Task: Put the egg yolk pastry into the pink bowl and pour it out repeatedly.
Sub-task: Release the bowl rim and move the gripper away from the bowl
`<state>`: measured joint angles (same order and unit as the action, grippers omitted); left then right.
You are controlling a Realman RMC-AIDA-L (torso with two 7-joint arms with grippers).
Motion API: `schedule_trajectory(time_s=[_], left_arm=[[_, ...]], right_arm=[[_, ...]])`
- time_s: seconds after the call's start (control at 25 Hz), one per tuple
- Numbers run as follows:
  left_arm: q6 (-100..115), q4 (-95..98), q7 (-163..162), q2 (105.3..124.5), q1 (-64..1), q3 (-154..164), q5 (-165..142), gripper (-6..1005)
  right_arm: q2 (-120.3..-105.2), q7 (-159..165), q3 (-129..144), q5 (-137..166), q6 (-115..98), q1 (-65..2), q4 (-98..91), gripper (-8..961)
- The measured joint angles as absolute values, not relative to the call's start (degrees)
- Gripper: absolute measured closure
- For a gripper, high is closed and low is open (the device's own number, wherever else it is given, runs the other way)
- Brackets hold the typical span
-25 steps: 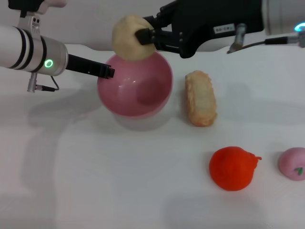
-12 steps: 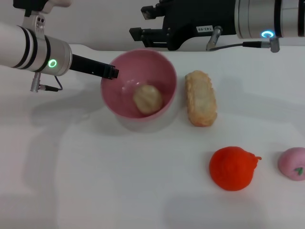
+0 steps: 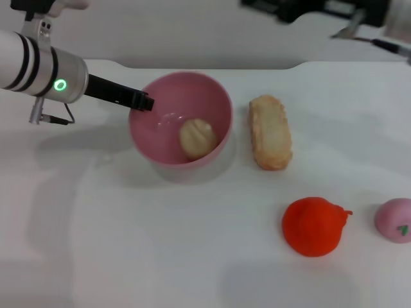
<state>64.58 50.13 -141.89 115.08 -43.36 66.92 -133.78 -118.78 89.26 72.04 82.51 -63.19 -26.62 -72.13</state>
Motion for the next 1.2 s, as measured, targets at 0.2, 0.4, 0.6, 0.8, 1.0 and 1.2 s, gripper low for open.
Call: schedule_trajectory(time_s=[0.2,0.4,0.6,0.8,1.0,1.2], left_arm=[[65.52,49.66,-141.96,114.66,-43.34,66.97,-134.6,956],[65.04,49.29,-142.03,114.89,-42.74,66.94,-135.45,957],[64.32,48.64,-142.04,114.97,-41.94,67.23,-135.48,957],[64.4,47.81,-142.03,114.77,-41.15,67.47,-136.06,937],[64.79,47.16,-142.04,114.7,-40.09,67.65,-136.84,917],[63.78,46.12,-141.85,114.98,-39.3,67.72,-136.86,897]], right_arm=[[-118.81,72.89,65.55,63.29,-66.71,-19.81,-65.95,430],[-119.0,51.06,63.98,39.07,-75.84,-14.01,-55.6,431],[-118.8,38.51,63.49,22.57,-89.3,-13.89,-41.09,431],[-118.92,37.02,61.67,19.67,-94.07,-14.81,-35.71,432],[-118.98,36.86,61.01,18.93,-97.13,-15.85,-33.37,430],[-119.12,35.42,60.34,18.75,-99.48,-17.16,-32.06,431]])
